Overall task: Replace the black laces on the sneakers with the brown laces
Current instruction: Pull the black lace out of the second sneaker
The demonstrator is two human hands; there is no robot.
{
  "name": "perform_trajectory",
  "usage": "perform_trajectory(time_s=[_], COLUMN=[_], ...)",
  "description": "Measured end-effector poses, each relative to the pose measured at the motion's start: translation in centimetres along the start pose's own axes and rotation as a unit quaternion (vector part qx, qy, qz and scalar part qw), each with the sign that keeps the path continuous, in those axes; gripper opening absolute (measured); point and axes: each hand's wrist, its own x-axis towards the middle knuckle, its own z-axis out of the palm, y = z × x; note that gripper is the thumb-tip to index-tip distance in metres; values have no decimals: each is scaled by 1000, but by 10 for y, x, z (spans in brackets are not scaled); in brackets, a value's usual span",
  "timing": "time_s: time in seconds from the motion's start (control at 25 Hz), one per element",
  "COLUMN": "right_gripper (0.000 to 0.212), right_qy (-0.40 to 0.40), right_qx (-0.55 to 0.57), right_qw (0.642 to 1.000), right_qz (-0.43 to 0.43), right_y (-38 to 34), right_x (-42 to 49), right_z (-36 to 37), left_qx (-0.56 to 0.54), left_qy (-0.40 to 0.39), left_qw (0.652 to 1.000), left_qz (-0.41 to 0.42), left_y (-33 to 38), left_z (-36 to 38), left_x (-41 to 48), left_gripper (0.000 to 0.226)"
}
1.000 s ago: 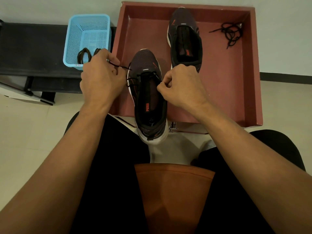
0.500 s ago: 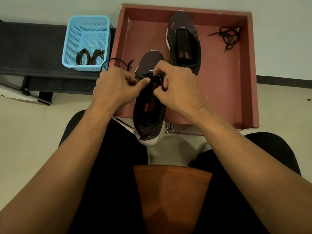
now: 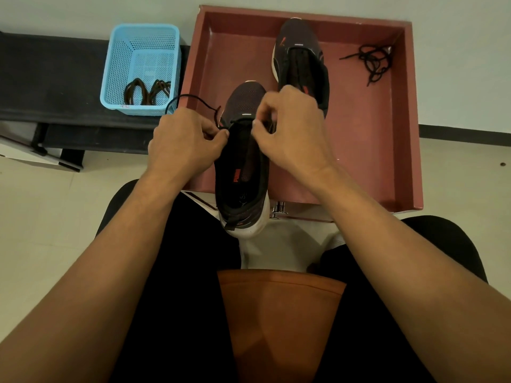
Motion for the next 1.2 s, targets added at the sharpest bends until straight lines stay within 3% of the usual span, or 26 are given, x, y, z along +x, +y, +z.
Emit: perform_trajectory(time_s=[0.16, 0.32, 0.48, 0.8, 0.92, 1.2], right_gripper=[5, 27, 25, 23, 16, 13], right_qy=[30, -3, -65, -80, -30, 158], right_qx=[-29, -82, -127, -140, -123, -7], right_qw=[999, 995, 987, 984, 989, 987], right_qz=[19, -56, -79, -82, -82, 26], right_y=[12, -5, -16, -20, -16, 20], right_x=[3, -4, -7, -6, -1, 17], right_z=[-20, -14, 3, 14, 2, -42], left_qx=[4, 4, 1, 0, 10, 11], left_qy=[-1, 6, 9, 10, 17, 13], left_qw=[1000, 1000, 1000, 1000, 1000, 1000], left_qz=[2, 12, 22, 20, 7, -4], left_y=[-4, -5, -5, -4, -3, -4], left_z=[0, 2, 2, 0, 0, -2], left_x=[1, 1, 0, -4, -5, -4], left_gripper=[25, 25, 23, 20, 20, 19])
